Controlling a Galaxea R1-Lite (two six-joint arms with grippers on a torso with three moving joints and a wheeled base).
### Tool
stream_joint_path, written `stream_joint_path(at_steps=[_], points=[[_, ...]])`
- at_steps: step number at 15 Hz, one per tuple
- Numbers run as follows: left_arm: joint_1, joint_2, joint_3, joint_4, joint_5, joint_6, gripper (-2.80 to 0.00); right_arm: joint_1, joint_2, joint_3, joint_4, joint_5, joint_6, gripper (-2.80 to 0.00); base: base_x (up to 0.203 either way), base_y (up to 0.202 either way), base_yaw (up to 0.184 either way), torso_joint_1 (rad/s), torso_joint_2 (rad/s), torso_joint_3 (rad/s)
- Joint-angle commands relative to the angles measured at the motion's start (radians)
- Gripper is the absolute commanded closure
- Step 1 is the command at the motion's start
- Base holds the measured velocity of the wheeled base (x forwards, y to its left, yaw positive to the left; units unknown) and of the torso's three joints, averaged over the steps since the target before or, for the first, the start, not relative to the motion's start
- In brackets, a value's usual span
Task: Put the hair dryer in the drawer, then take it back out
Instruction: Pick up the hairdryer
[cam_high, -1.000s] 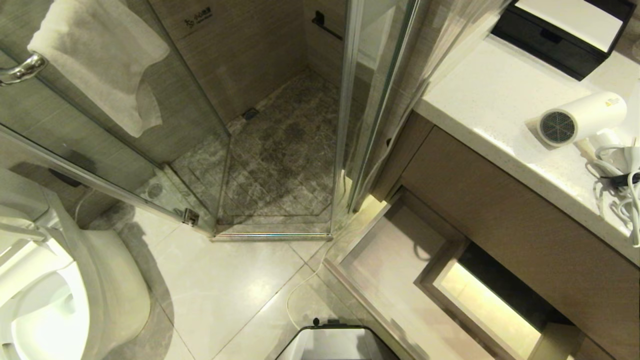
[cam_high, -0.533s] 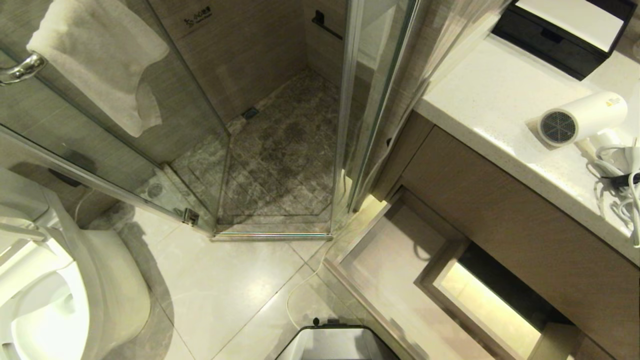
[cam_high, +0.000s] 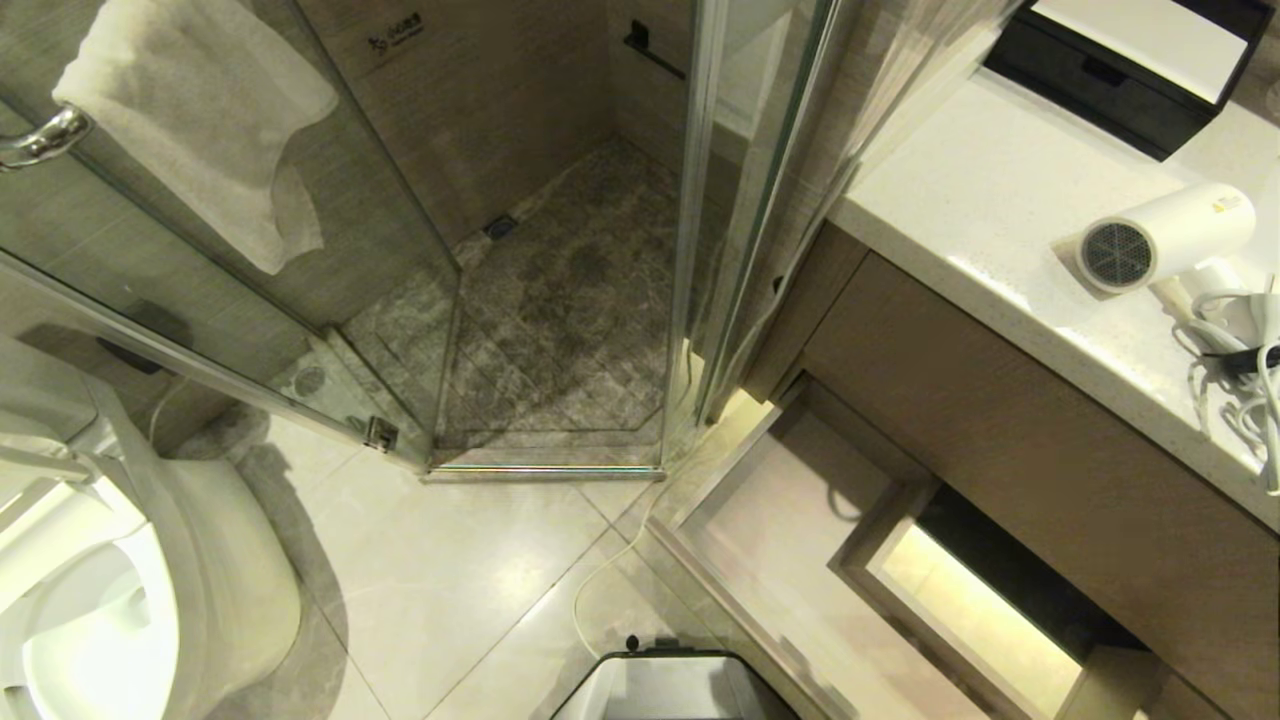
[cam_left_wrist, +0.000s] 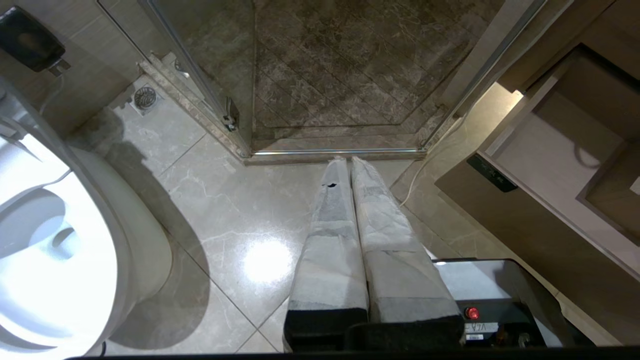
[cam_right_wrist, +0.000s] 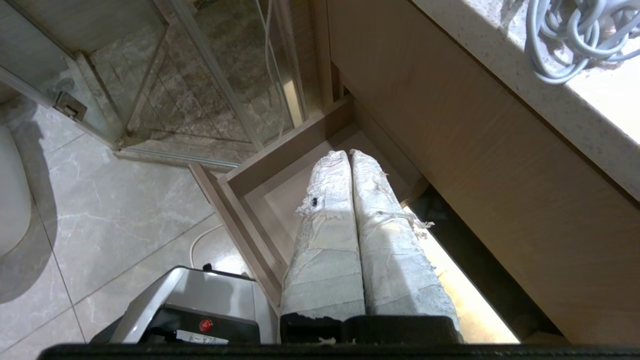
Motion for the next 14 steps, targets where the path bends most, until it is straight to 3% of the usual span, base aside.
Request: stream_joint_path(at_steps=[1, 14], points=[[0.0, 0.0, 0.002, 0.0, 0.0, 0.0, 0.0, 0.0, -0.039, 0.04, -0.002, -0.005, 0.003, 0.0, 0.0, 0.0, 0.0, 0.092, 0.0, 0.095], [0.0, 0.0, 0.0, 0.0, 0.0, -0.001, 0.0, -0.001, -0.039, 0.04, 0.0, -0.005, -0.001, 0.0, 0.0, 0.0, 0.0, 0.246, -0.05, 0.187]])
